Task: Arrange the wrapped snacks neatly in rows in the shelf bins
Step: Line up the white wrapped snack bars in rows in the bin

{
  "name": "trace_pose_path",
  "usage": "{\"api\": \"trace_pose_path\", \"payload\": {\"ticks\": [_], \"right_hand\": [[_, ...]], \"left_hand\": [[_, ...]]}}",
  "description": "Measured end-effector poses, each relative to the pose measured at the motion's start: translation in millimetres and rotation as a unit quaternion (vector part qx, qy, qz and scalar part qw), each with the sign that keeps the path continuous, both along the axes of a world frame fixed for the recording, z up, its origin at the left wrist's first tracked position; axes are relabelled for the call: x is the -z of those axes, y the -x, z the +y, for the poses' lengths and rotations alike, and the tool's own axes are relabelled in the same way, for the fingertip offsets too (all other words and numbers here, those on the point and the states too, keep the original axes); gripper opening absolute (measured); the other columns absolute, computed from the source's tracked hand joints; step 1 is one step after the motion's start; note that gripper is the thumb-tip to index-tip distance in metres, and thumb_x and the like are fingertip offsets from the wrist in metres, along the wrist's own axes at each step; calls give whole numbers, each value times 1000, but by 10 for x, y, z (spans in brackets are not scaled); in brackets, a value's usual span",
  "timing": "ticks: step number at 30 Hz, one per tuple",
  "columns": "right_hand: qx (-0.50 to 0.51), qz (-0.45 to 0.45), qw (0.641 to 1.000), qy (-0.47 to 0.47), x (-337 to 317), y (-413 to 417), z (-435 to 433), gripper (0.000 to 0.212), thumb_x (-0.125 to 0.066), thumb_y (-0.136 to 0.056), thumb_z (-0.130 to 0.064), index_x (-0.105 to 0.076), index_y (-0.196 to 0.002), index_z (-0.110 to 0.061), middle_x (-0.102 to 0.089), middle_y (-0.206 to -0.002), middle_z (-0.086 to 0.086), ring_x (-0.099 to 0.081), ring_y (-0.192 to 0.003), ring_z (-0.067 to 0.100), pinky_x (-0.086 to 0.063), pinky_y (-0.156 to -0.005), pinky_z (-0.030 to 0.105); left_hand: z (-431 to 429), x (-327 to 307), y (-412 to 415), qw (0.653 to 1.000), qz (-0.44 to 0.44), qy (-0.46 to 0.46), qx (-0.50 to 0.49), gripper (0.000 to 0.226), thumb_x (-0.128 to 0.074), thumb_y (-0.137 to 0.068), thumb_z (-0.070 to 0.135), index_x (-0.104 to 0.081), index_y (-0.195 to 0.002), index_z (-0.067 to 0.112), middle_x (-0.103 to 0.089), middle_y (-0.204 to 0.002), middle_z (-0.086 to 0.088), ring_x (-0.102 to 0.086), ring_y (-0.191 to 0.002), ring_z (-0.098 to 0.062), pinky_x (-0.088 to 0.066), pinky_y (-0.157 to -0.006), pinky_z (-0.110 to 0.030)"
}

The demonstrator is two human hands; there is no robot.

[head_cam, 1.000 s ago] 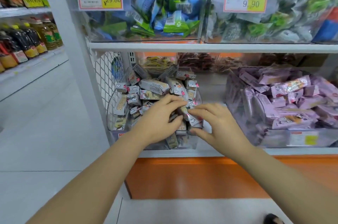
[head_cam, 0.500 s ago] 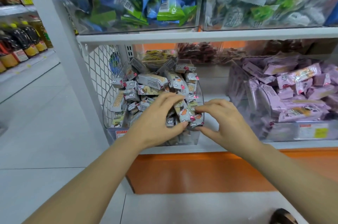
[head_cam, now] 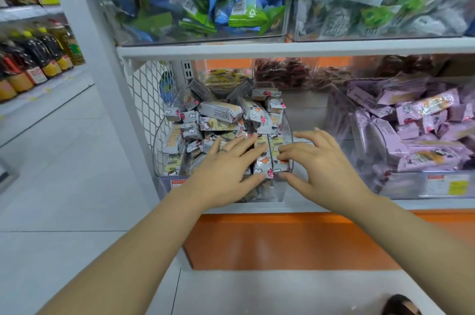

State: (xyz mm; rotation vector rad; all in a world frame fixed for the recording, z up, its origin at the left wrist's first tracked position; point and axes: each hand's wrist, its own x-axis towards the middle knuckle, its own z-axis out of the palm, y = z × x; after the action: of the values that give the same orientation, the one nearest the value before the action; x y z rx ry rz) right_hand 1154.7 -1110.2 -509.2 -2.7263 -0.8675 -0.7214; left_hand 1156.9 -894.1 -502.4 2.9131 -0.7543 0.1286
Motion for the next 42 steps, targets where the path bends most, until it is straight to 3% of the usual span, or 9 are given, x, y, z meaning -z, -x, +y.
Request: {"api": "trace_pose_path", "payload": {"ticks": [3, 8, 16, 21, 26, 29, 34, 39, 42], "right_hand": [[-13, 21, 999, -33, -112, 94, 79, 37, -54, -82, -46, -68, -106, -21, -69, -103, -10, -50, -116, 22, -27, -108, 40], [-83, 100, 990, -58, -337, 202, 563, 25, -62, -88, -31, -67, -109, -19, -67, -103, -5, -59, -99, 17, -49, -87, 35], [-114, 281, 951, -51, -382, 123, 1474, 40, -58, -92, -29, -51, -131, -21, -56, -118, -8, -51, -99, 6, -44, -88, 23], [-58, 339, 936, -71, -370, -173, 1817, 48, -51, -96, -25, -38, -141, -18, -54, -131, 3, -56, -108, 17, -45, -87, 25], [-24, 414, 898, -146, -334, -345, 2065, 63, -53, -94, -34, -23, -148, -21, -44, -143, 5, -57, -93, 9, -42, -75, 14], [-25, 400, 903, -157, -309, -351, 2104, 58, -59, -91, -35, -35, -143, -24, -40, -146, -2, -44, -125, 14, -32, -90, 17], [-40, 392, 867, -304, -275, -294, 2095, 27, -72, -81, -24, -65, -106, -19, -61, -91, 7, -59, -79, 20, -50, -76, 28], [-47, 391, 851, -349, -303, -164, 2022, 7, -68, -85, -15, -62, -88, -20, -57, -80, 12, -57, -70, 21, -54, -72, 44], [-36, 335, 889, -310, -375, -66, 1815, 10, -66, -86, -15, -63, -86, -25, -62, -84, 0, -58, -71, 16, -45, -61, 28]], "left_hand": [[224, -36, 176, 997, -38, 70, -18, 52, -41, -96, 47, -29, -146, 35, -21, -155, 12, -19, -142, -11, -5, -119, -46], [824, -39, 489, 983, -85, 145, -80, 49, -33, -87, 48, -60, -123, 28, -59, -122, 9, -53, -115, -14, -38, -103, -40], [1323, 74, 631, 946, -72, 260, -179, 29, -54, -94, 20, -61, -121, 26, -56, -117, 10, -52, -108, -7, -41, -91, -24], [1393, 68, 533, 942, -43, 286, -170, 31, -53, -95, 19, -60, -123, 29, -52, -108, 14, -53, -97, 1, -42, -87, -18], [1488, 88, 508, 934, -31, 306, -184, 30, -54, -94, 19, -61, -120, 30, -57, -110, 12, -56, -101, -4, -47, -91, -30], [1479, 80, 477, 932, -31, 308, -186, 29, -53, -93, 20, -61, -120, 30, -60, -110, 8, -57, -100, -7, -48, -90, -34], [1420, 58, 452, 933, -24, 306, -189, 30, -54, -93, 20, -61, -121, 29, -60, -111, 7, -57, -100, -8, -48, -90, -36], [1403, 56, 452, 933, -25, 300, -195, 29, -54, -93, 21, -60, -121, 27, -60, -116, 7, -58, -102, -8, -48, -92, -37], [1401, 62, 463, 934, -24, 297, -198, 31, -53, -93, 22, -59, -123, 28, -59, -116, 8, -57, -102, -7, -49, -91, -37]]}}
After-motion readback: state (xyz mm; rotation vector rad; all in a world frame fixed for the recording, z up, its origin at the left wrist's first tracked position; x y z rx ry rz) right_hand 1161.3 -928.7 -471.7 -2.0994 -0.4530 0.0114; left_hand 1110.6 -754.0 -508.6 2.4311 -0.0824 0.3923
